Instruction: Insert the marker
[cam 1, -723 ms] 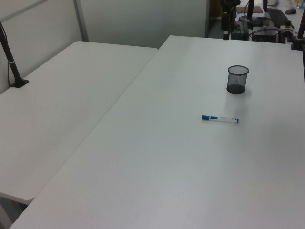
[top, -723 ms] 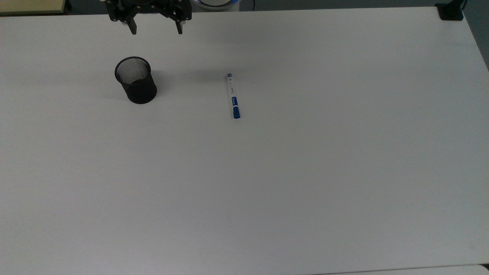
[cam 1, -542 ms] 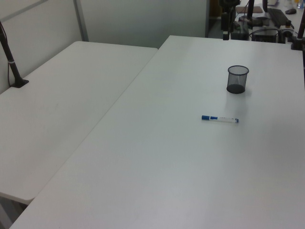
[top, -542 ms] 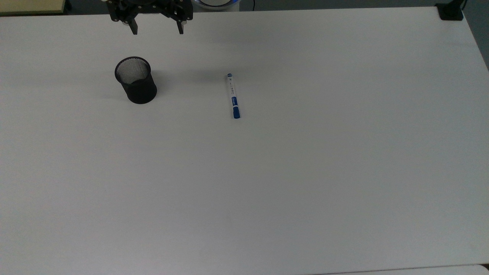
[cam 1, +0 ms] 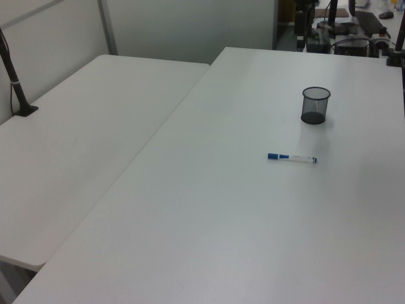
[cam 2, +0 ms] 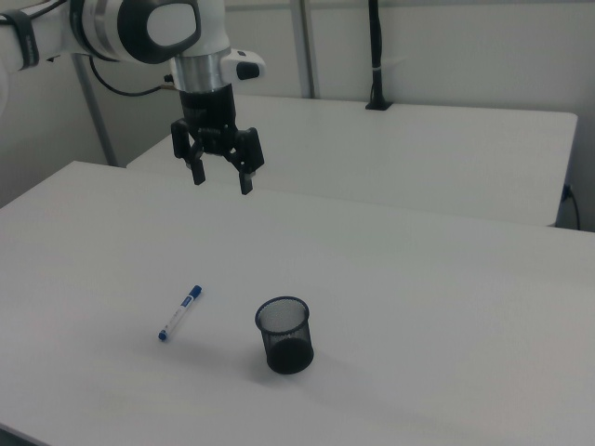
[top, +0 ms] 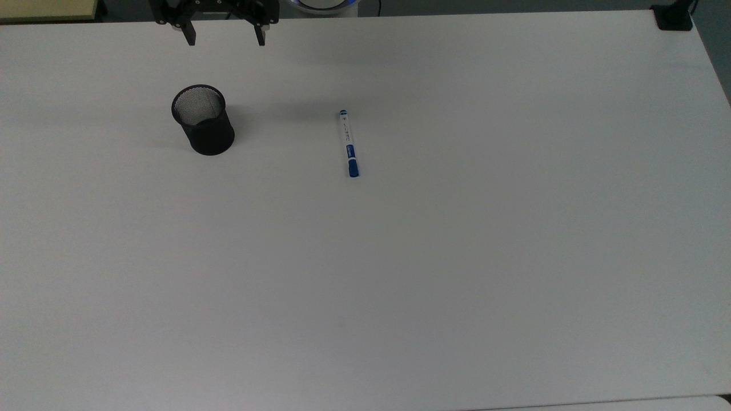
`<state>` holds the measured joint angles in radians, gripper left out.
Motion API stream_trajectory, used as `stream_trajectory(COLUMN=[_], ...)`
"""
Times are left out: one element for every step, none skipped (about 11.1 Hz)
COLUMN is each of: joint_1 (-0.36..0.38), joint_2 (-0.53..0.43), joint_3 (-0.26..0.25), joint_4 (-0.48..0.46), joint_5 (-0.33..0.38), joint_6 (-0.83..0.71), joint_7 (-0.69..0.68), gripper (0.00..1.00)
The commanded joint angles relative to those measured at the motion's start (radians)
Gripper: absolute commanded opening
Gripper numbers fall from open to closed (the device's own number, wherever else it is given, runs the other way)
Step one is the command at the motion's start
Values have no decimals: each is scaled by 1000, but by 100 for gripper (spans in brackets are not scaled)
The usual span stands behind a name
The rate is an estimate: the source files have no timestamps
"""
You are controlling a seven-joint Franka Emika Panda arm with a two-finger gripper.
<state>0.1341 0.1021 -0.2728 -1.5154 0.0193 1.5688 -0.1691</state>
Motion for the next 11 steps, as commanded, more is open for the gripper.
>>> stream_trajectory(joint_1=[7, 7, 7, 5, 5, 5, 7, 13, 16, 16, 13], joint_2=[-15, -21, -24, -24, -22, -22, -19, -10, -6, 4, 11], joint_3=[-34, -37, -40, -43, -48, -58, -62, -54, -48, -46, -48], joint_4=[4, 3, 4, 14, 27, 30, 30, 30, 26, 27, 29], joint_5=[-6, -5, -5, -4, -4, -2, 1, 1, 1, 5, 30], joint_6=[-29, -33, -62, -71, -75, -72, -72, -70, -62, -55, -52], joint_7=[-4, -4, -6, -6, -7, -12, -16, -17, -18, -18, -21], gripper=[100, 100, 100, 100, 100, 100, 100, 100, 100, 100, 100])
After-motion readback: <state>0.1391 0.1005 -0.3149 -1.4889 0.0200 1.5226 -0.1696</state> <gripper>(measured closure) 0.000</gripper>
